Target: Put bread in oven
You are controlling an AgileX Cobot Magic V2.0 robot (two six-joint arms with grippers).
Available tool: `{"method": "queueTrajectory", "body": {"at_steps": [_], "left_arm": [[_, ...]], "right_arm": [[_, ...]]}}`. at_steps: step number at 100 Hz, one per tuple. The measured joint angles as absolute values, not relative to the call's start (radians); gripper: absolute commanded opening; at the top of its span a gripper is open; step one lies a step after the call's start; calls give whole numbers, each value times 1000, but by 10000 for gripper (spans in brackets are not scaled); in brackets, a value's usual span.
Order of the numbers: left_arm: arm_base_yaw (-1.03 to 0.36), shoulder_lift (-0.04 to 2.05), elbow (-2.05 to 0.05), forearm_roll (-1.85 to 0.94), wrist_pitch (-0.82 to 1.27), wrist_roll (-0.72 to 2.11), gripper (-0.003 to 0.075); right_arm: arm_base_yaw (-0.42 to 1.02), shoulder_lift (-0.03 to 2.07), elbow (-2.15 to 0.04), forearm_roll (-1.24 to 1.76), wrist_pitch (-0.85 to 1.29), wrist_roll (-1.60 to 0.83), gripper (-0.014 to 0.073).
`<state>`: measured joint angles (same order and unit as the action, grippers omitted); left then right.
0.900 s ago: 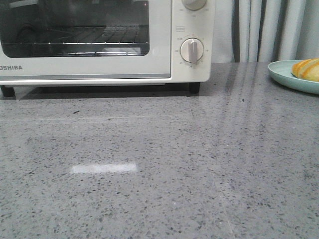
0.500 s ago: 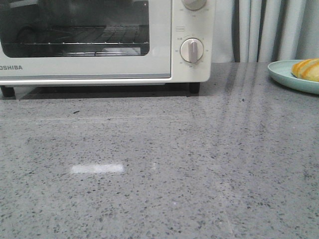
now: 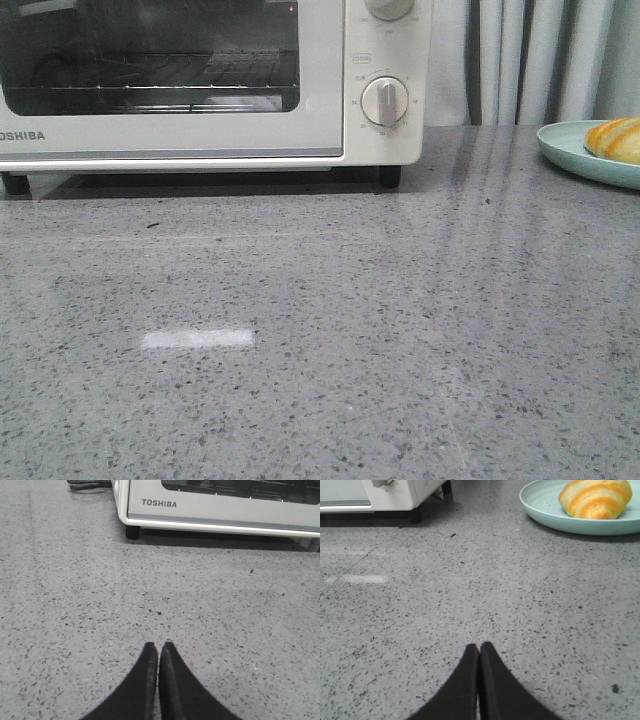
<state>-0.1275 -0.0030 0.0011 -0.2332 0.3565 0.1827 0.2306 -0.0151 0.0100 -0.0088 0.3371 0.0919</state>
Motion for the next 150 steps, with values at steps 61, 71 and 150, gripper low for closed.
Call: {"method": "queueTrajectory", "body": {"at_steps": [61,71,150], "left_arm": [[-128,-3,1,-751,259,173,-21],[-128,-3,1,-902,163,173,-21],[-192,660,-706,-557,311,510,-21]], "right_arm": [[231,-15,10,293,11,92,-69],[231,-15,10,316,-11,94,-69],[231,193,-393,-120,341,66,-69]]}}
